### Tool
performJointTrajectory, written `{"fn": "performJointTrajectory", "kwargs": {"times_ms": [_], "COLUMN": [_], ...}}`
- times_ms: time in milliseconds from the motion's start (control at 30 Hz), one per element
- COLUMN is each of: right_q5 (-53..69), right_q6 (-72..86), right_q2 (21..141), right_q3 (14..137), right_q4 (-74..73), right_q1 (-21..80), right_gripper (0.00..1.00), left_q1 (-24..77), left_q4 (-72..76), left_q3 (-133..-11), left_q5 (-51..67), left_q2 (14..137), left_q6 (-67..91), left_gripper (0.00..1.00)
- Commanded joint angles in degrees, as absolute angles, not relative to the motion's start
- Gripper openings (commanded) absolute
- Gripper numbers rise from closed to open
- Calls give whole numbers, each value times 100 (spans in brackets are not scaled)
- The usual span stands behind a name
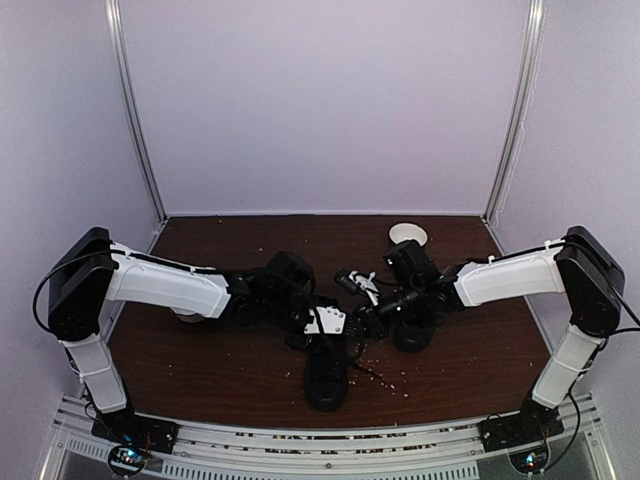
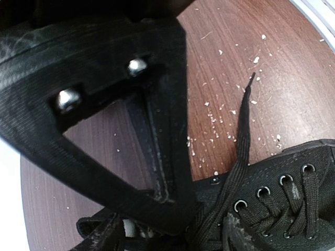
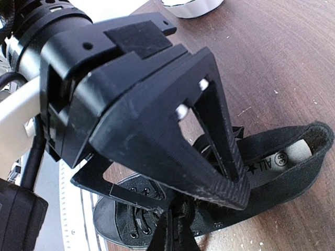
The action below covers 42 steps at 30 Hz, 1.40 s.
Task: Tie the shoes
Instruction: Tie the loops with the shoelace on the shoe.
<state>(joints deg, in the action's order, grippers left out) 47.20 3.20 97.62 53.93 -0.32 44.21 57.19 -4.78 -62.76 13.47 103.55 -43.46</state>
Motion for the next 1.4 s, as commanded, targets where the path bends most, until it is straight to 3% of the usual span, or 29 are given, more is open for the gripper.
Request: {"fn": "performJointTrajectory", "kwargs": {"times_ms": [0, 200, 367, 600, 833, 1033, 1167, 1367], "right_q5": [4755, 4764, 4781, 4802, 4838, 4998, 5059, 5142], "right_q6": [295, 303, 273, 229, 183, 180, 215, 529], "right_q2": [9712, 9706, 9684, 9681, 9691, 9708, 9553, 9519], "right_q3": [5447, 5465, 5484, 5475, 5491, 5527, 5450, 5313], "right_q4": [-35, -31, -101, -171, -244, -253, -132, 386], "right_q1": [4386, 4386, 4386, 4390, 4386, 4386, 4260, 3868], "right_gripper": [0, 0, 0, 0, 0, 0, 14, 18], "left_q1": [5757, 5807, 5810, 5730, 5639, 5625, 5624, 5625], "left_q4": [-520, -606, -181, 351, 653, 534, 589, 823], "left_q3": [-6214, -6363, -6192, -5932, -5786, -5899, -5869, -5745], "left_q5": [1342, 1018, 806, 949, 942, 880, 815, 849], "left_q2": [10255, 10425, 10260, 9983, 9907, 10068, 10084, 9983], "left_q6": [-4482, -4467, -4183, -3886, -3615, -3595, -3561, -3519], "left_gripper": [64, 51, 31, 20, 17, 2, 0, 0]}}
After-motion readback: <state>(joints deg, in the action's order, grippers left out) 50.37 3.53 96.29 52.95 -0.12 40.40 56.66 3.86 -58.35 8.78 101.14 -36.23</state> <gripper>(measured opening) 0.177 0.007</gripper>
